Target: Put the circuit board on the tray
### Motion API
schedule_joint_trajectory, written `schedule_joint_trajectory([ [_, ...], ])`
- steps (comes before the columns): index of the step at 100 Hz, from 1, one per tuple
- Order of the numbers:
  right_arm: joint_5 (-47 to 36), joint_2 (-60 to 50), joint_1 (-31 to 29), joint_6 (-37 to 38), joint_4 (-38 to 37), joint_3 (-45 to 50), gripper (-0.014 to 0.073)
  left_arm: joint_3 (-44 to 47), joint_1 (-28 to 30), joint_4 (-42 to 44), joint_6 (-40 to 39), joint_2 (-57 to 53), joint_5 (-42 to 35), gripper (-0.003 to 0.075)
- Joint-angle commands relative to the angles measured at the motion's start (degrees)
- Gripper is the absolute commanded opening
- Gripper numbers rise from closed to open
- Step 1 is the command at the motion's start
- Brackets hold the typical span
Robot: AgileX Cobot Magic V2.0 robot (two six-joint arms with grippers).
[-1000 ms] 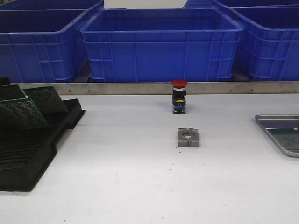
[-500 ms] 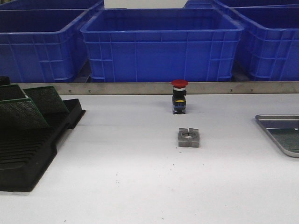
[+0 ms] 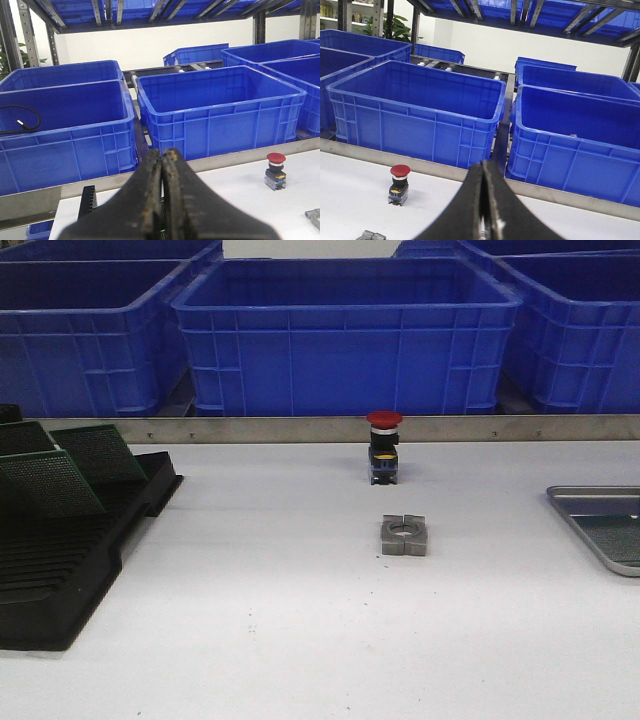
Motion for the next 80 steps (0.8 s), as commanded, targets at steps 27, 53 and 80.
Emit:
schedule_joint_trajectory([
  [27, -1.9, 0.5, -0.2, -0.5, 1.5, -1.5, -0.0062, 1.1, 0.1, 7.9, -4.9, 0.5, -7.4, -0.0017],
  [53, -1.9, 0.5, -0.2, -0.5, 1.5, -1.5, -0.0062, 7.6, 3.4, 59.0, -60.4, -2.3, -10.7, -0.0017],
  [80, -2.0, 0.5, -0.2, -0.5, 1.5, -1.5, -0.0062, 18.0, 6.7, 67.2, -69.9, -11.9, -7.9, -0.0017],
])
